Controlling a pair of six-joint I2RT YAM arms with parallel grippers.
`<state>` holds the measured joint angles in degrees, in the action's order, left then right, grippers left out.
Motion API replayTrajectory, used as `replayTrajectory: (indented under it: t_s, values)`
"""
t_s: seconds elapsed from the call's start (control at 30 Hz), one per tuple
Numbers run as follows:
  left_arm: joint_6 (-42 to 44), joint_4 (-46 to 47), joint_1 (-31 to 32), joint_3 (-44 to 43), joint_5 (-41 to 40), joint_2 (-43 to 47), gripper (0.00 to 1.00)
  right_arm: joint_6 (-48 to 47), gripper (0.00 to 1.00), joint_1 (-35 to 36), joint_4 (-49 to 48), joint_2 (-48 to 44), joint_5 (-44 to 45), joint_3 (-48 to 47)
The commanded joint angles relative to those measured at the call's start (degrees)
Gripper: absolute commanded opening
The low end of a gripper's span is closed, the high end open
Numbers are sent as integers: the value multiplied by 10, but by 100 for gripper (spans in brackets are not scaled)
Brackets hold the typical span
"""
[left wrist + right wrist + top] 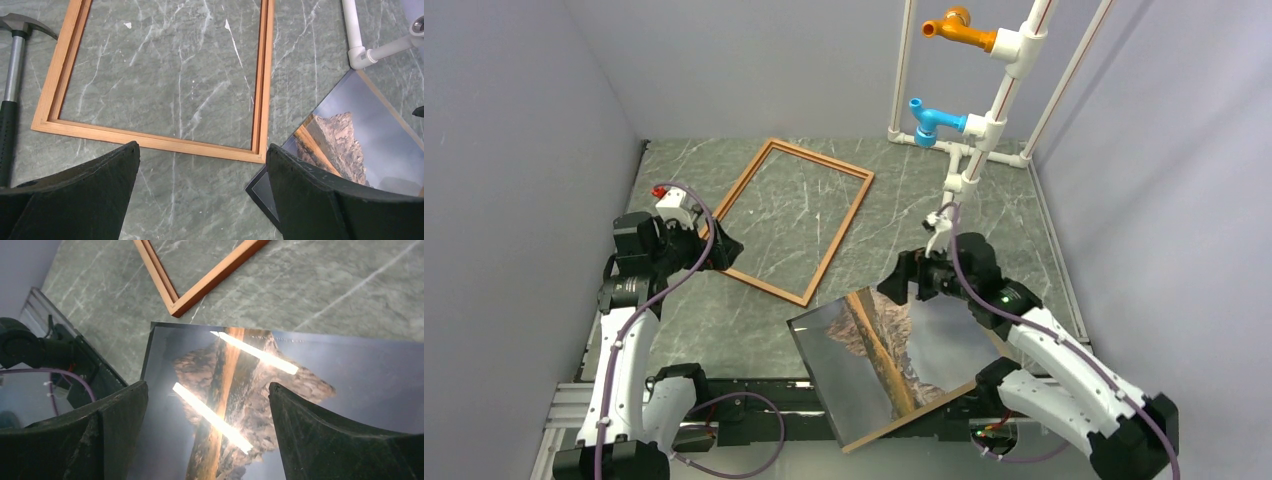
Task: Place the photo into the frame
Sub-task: Adjust the distractor at the corner of the board.
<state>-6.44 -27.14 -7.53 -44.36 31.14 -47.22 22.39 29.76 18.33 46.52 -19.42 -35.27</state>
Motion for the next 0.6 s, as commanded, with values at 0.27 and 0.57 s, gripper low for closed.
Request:
replayTrajectory:
  t_s: [0.27,0.57]
  values:
    - [21,6,0,-10,-6,-4,99,-58,90,103,-46,234,184,-191]
    - [34,-4,19,-10,-40,-4,99,-71,92,104,29,400,261,-338]
